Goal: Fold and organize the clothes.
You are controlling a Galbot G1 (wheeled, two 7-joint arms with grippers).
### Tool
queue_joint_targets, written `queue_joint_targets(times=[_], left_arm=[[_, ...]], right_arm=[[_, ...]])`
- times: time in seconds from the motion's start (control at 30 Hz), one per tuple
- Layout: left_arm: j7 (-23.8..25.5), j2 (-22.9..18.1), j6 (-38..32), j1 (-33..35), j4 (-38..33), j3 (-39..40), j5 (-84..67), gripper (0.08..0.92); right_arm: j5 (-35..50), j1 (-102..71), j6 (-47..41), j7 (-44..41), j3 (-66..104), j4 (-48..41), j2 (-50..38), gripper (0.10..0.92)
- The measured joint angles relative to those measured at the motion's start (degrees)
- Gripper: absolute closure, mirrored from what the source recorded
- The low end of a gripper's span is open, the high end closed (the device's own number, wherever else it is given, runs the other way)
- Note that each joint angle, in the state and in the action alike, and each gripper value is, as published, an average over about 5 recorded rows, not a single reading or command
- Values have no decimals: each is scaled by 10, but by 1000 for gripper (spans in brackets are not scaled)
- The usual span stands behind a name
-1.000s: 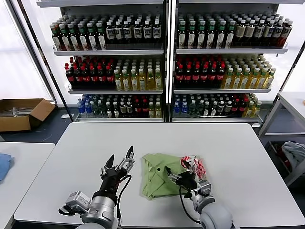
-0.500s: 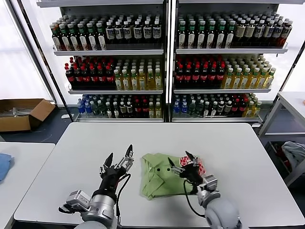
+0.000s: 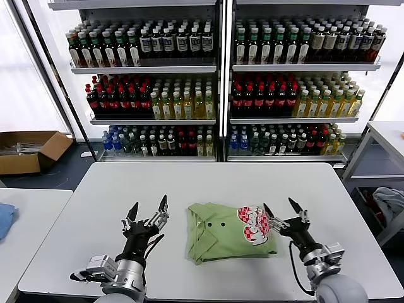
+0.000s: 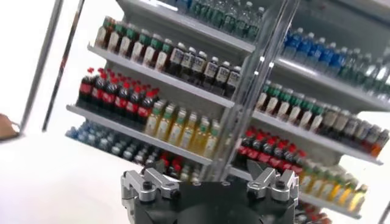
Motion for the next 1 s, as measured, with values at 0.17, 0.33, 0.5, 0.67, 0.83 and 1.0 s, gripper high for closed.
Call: queue_joint_targets(times=[0.17, 0.33, 0.5, 0.67, 0.83, 1.0], left_arm=[[29, 15, -35, 10, 17, -23, 53, 177], [58, 29, -82, 24, 25, -43, 103, 177], [87, 32, -121, 36, 36, -61, 142, 177], [120, 29, -147, 41, 45, -80, 166, 177], [151, 19, -162, 46, 47, -101, 177, 177], [173, 14, -168, 54, 44, -110, 179, 177]], right_arm=[[8, -25, 16, -15, 42, -7, -1, 203], [11, -45, 32, -25, 70, -12, 2, 203], [10, -61, 48, -30, 88, -20, 8, 203], [8, -72, 59, -37, 98, -23, 15, 203], [5, -80, 65, -43, 107, -21, 25, 203], [5, -85, 68, -46, 115, -17, 30, 203]])
